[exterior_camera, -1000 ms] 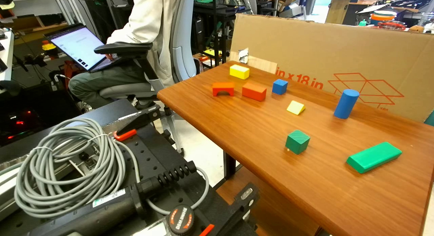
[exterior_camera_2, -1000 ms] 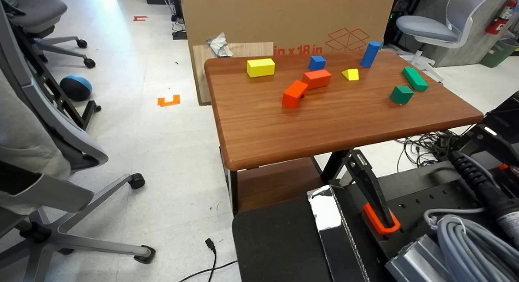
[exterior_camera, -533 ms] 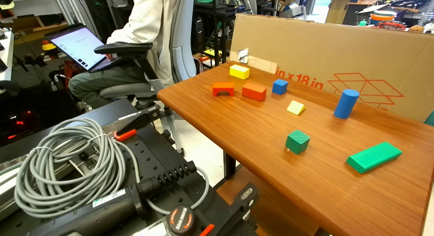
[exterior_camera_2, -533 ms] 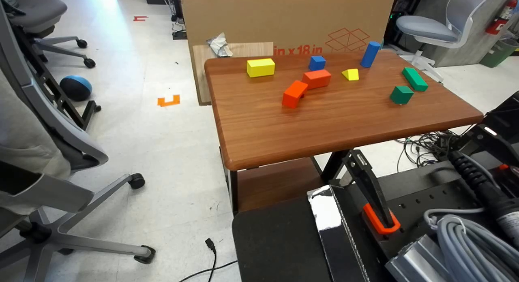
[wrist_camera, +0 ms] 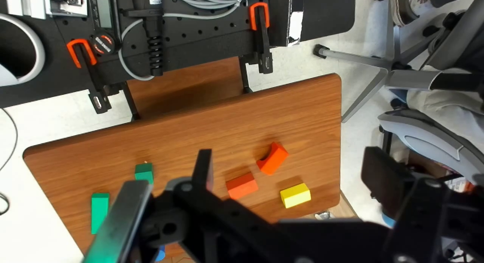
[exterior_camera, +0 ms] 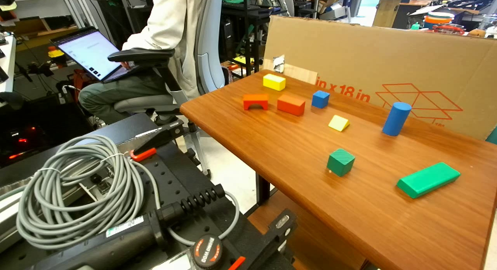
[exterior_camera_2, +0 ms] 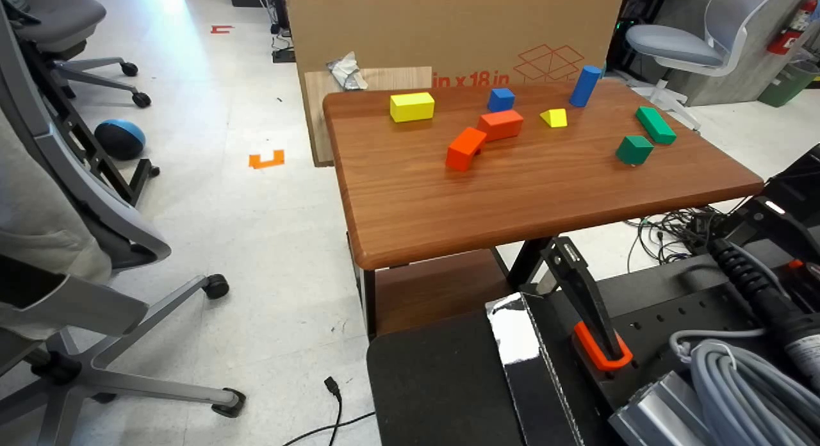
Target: Put the two orange blocks on the yellow block on the right and then put a blue block on the orange block
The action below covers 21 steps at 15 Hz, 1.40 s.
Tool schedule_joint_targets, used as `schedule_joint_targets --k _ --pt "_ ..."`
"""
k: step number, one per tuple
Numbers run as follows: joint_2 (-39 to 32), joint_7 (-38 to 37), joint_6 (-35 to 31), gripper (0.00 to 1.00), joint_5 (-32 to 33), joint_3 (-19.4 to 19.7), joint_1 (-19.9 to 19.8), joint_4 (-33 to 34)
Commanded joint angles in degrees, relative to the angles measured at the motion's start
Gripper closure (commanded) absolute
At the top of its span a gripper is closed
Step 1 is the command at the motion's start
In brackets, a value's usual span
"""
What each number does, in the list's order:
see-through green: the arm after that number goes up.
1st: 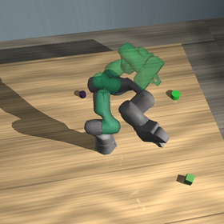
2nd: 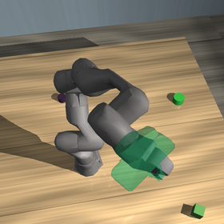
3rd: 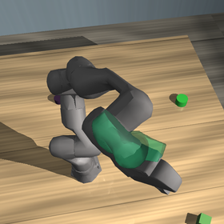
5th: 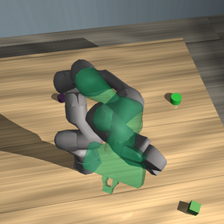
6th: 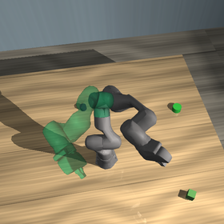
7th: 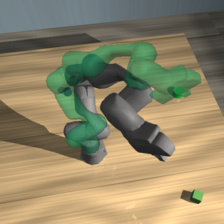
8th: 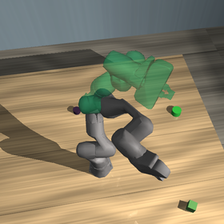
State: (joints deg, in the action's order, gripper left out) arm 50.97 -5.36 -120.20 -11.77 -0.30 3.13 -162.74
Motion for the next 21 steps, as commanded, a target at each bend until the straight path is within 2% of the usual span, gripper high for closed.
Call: schedule_joint_targets --k 1,4,7,13,19,21 --pt "-0.8 0.8 -2.7 0.00 -3.4 1.4 0.8 0.4" --pt "-5.4 2.9 -4.9 0.00 -2.0 0.9 0.6 2.5" --pt "-13.9 5.8 -9.0 0.00 0.5 0.1 0.4 5.2" --pt "-33.6 7.4 -19.3 0.00 12.1 -2.8 -1.2 11.5" --pt "-50.0 10.4 -27.5 0.00 20.0 -3.7 0.0 19.6" --pt "-54.6 10.8 -29.9 0.00 24.5 -3.9 0.1 22.1"
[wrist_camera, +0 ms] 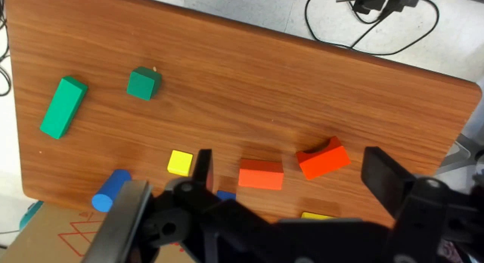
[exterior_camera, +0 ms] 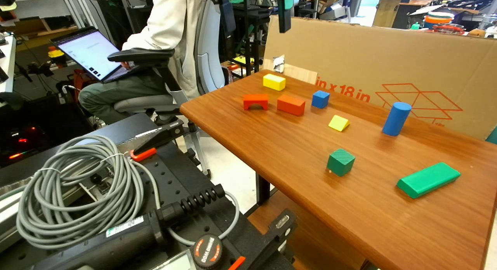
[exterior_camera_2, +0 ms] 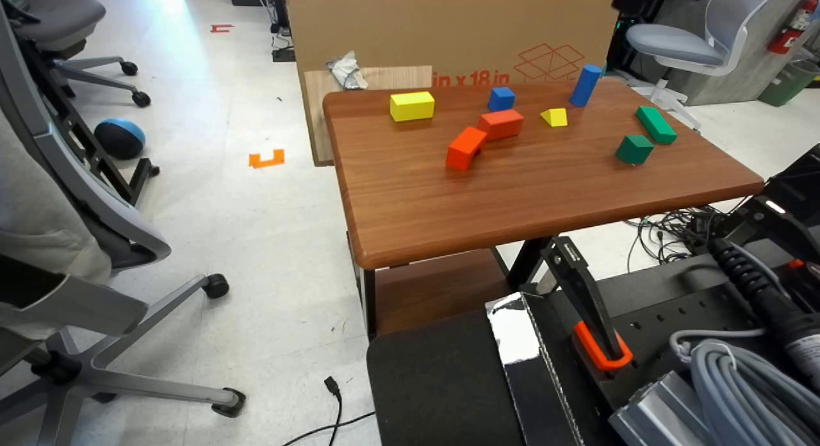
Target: Put the two orange blocks on the yellow block on the right and then put a blue block on the orange block
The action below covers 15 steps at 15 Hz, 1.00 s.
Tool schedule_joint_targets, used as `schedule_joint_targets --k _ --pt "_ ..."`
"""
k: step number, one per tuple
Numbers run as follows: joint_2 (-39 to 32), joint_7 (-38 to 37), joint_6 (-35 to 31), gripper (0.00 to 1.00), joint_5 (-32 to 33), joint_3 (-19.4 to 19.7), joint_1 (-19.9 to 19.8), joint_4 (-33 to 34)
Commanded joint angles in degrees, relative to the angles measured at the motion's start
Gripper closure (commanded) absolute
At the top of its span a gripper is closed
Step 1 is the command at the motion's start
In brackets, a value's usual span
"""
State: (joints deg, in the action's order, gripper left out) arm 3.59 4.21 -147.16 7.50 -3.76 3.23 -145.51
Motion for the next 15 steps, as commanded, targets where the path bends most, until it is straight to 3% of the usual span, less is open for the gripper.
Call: schedule_joint_targets --k 1,9,15 --pt "-9.5 1.4 -3.3 0.00 7.1 -0.4 0.2 6.3" --pt "-23.5 0.9 -4.7 0.00 18.4 0.8 4.4 15.4" --pt "-30.6 3.3 -3.9 0.00 19.9 0.7 7.3 20.5"
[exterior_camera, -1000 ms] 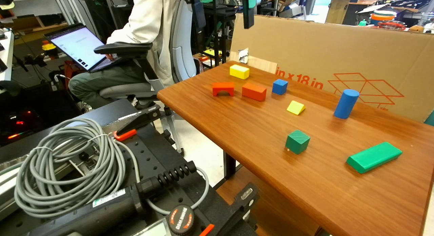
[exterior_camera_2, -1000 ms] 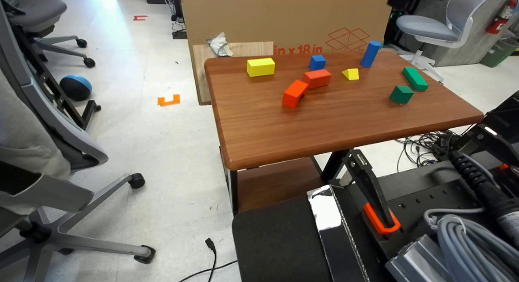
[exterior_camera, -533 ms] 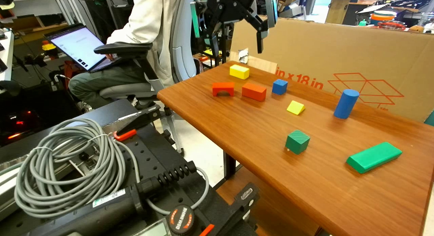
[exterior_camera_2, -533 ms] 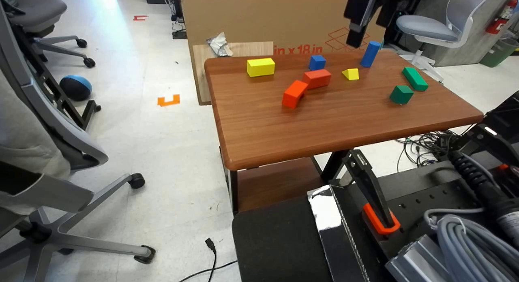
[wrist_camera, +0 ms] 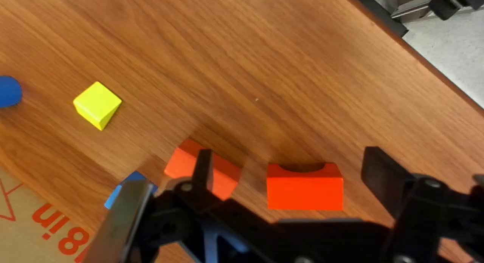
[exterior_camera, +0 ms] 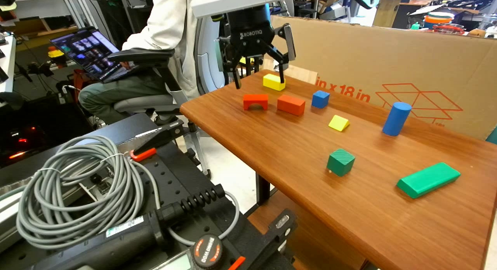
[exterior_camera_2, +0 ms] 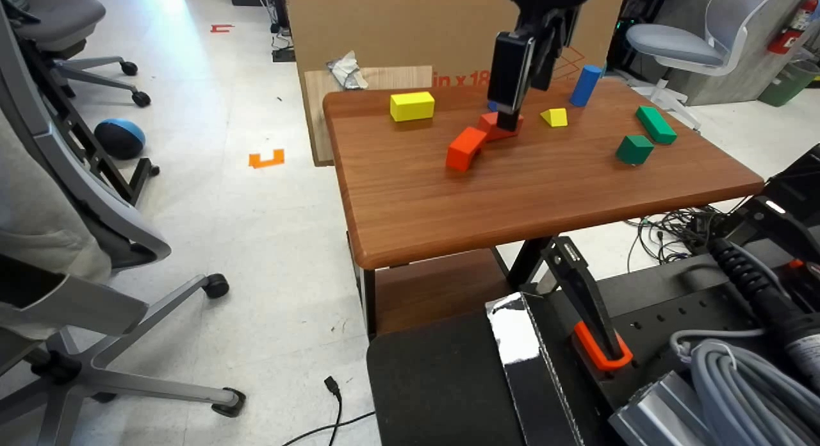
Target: Put the two orange blocks on the yellow block on the right and then put a blue block on the orange block
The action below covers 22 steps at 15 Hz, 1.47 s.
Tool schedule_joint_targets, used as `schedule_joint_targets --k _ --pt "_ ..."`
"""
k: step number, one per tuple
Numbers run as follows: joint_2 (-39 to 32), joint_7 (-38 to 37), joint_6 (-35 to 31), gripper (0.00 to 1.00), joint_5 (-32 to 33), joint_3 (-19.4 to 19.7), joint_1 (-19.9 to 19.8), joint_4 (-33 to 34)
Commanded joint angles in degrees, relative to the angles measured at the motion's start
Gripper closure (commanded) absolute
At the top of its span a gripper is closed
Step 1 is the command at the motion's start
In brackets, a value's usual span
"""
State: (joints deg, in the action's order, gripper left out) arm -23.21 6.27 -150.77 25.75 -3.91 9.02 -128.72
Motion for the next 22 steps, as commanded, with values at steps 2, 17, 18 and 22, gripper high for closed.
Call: schedule_joint_targets --k 2,17,18,22 --pt "-5.8 2.9 0.0 0.00 0.7 0.3 1.7 5.5" --pt "-14.2 10.3 2.0 0.42 -5.5 -2.8 0.3 13.7" --pt "-14.1 10.3 2.0 0.51 -5.7 -2.8 0.3 13.7" --pt "-11.6 10.6 4.9 0.58 -11.9 -4.9 -2.9 12.2"
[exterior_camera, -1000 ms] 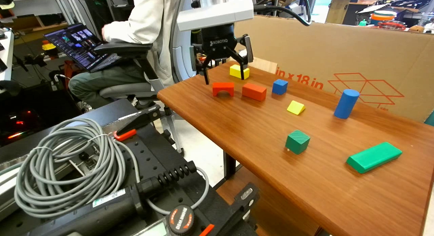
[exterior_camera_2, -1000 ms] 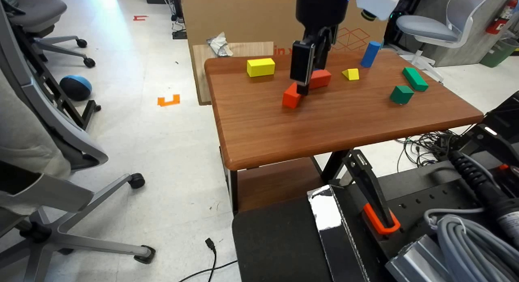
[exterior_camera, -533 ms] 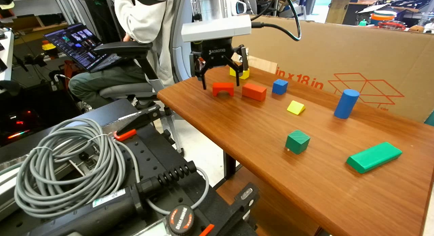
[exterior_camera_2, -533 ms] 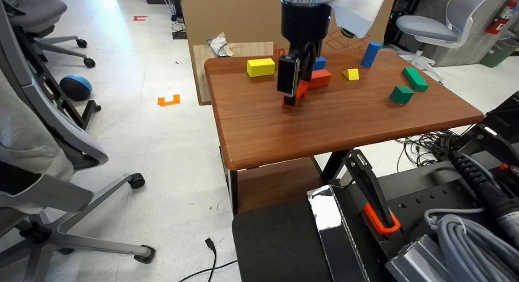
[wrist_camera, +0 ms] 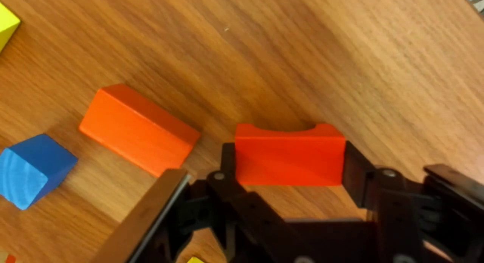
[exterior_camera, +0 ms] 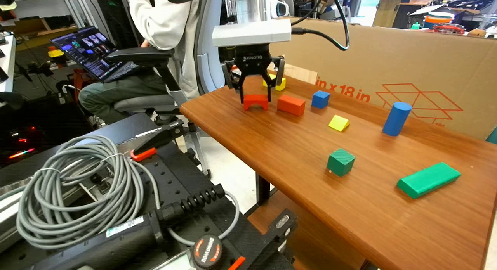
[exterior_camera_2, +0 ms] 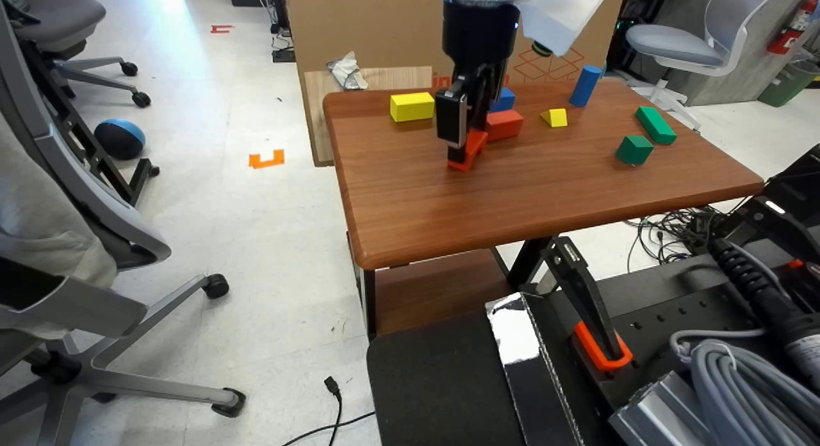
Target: Put the two orange blocks on the yellow block on the right and then put a blue block on the orange block
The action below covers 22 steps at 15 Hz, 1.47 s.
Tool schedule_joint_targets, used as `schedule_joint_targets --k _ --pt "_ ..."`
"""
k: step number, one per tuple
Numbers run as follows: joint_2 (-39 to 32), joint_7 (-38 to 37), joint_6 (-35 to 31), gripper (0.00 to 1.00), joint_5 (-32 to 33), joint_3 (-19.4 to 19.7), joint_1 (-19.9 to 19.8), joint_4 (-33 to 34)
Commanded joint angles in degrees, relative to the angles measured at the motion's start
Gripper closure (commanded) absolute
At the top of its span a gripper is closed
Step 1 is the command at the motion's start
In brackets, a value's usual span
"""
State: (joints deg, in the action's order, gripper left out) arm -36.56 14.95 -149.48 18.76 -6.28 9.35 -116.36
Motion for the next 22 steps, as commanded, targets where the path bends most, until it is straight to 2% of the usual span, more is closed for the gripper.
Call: schedule_joint_targets --k 1,5,8,11,14,22 --pt "3.2 2.0 5.3 0.58 -7.7 -3.6 -4.5 -0.8" --pt "5.0 -0.5 14.1 0.58 -18.1 -5.8 -7.0 2.0" --pt "5.9 -3.8 16.1 0.58 -24.5 -5.9 -6.9 4.9" --pt "5.7 -6.4 14.7 0.58 -28.1 -5.6 -6.1 7.8" --pt "5.0 -9.3 13.3 0.58 -29.2 -4.9 -5.1 10.7" --pt "1.2 -18.8 13.4 0.58 -26.0 -1.3 -1.6 18.1"
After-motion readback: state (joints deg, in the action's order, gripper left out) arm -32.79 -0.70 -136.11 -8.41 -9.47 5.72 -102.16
